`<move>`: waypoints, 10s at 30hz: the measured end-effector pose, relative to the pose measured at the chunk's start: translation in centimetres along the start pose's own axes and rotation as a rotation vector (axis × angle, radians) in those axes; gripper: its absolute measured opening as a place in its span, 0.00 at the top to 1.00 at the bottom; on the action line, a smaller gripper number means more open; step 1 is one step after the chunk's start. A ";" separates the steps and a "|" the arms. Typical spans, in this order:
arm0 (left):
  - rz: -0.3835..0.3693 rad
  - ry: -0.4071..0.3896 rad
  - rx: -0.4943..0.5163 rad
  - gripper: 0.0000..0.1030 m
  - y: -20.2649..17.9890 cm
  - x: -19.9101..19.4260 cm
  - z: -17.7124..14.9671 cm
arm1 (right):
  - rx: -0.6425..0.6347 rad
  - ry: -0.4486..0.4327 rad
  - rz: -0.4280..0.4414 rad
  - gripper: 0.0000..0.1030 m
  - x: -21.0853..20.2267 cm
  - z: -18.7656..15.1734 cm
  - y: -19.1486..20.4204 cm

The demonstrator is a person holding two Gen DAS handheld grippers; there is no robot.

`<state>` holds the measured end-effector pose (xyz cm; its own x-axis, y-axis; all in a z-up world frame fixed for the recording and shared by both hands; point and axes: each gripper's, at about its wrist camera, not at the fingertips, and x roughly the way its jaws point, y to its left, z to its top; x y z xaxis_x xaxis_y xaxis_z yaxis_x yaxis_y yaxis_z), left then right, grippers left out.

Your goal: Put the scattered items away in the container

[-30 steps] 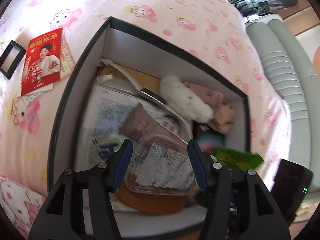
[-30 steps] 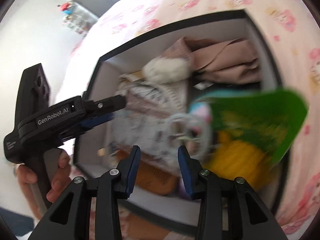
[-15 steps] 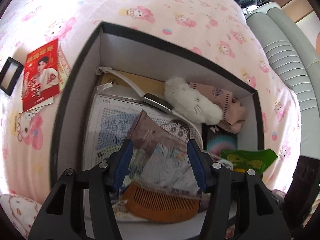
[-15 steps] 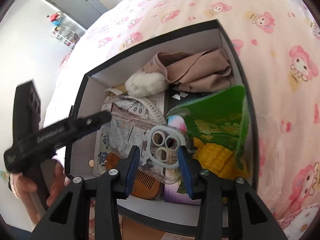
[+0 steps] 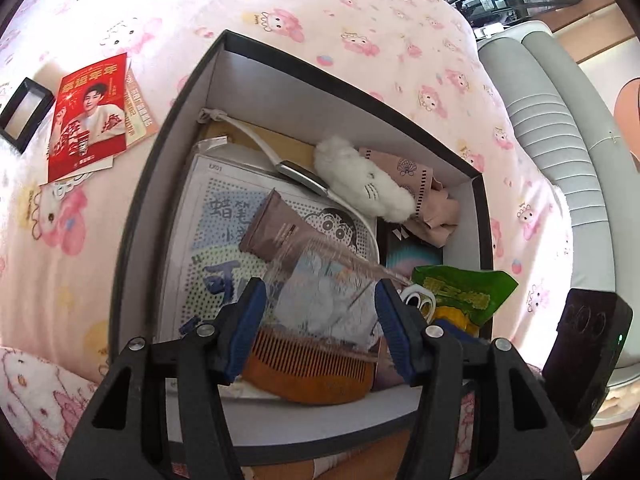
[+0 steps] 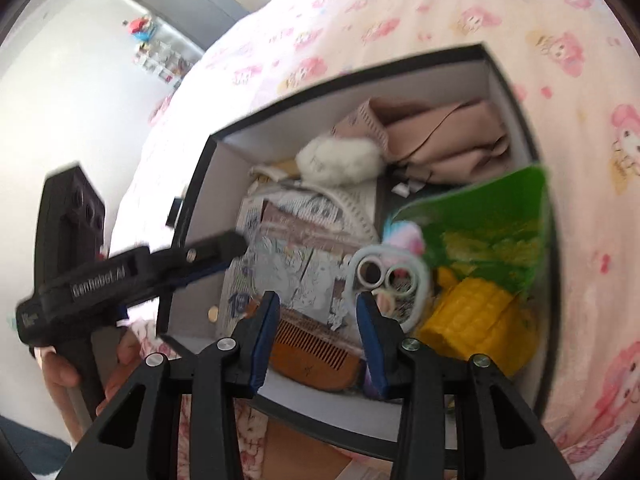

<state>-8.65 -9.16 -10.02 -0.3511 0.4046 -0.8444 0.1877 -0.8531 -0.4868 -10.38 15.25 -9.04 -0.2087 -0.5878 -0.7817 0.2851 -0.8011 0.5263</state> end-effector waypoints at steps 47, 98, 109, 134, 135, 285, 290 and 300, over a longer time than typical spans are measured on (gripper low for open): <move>0.015 0.055 0.093 0.54 -1.0 3.1 1.9 | -0.006 0.056 -0.066 0.63 4.3 0.7 0.7; 0.050 0.061 0.181 0.67 0.2 1.3 2.2 | -0.090 0.050 -0.121 0.64 3.7 2.5 2.8; -0.094 0.253 0.100 0.64 0.5 4.6 2.8 | -0.076 0.156 -0.182 0.64 6.6 2.4 1.2; -0.135 0.162 -0.049 0.54 0.6 1.3 2.3 | 0.003 0.080 -0.047 0.62 0.6 0.0 -1.1; -0.126 0.170 -0.031 0.54 0.5 0.8 1.7 | -0.001 0.105 -0.037 0.62 0.9 -0.2 -0.9; 0.015 -0.404 -0.902 0.75 30.7 -5.5 0.6 | -0.342 0.294 -0.029 0.54 31.3 14.3 26.5; 0.018 -0.416 -0.918 0.74 31.3 -5.9 0.1 | -0.384 0.420 0.025 0.54 31.6 12.3 27.7; 0.040 -0.425 -0.942 0.71 31.6 -6.4 -0.6 | -0.426 0.354 -0.055 0.54 30.7 11.9 28.6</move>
<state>0.04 -38.49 -20.13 -0.5897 0.0763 -0.8040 0.7839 -0.1856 -0.5925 -19.80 -27.08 -13.97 0.0718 -0.4133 -0.9078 0.6513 -0.6698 0.3565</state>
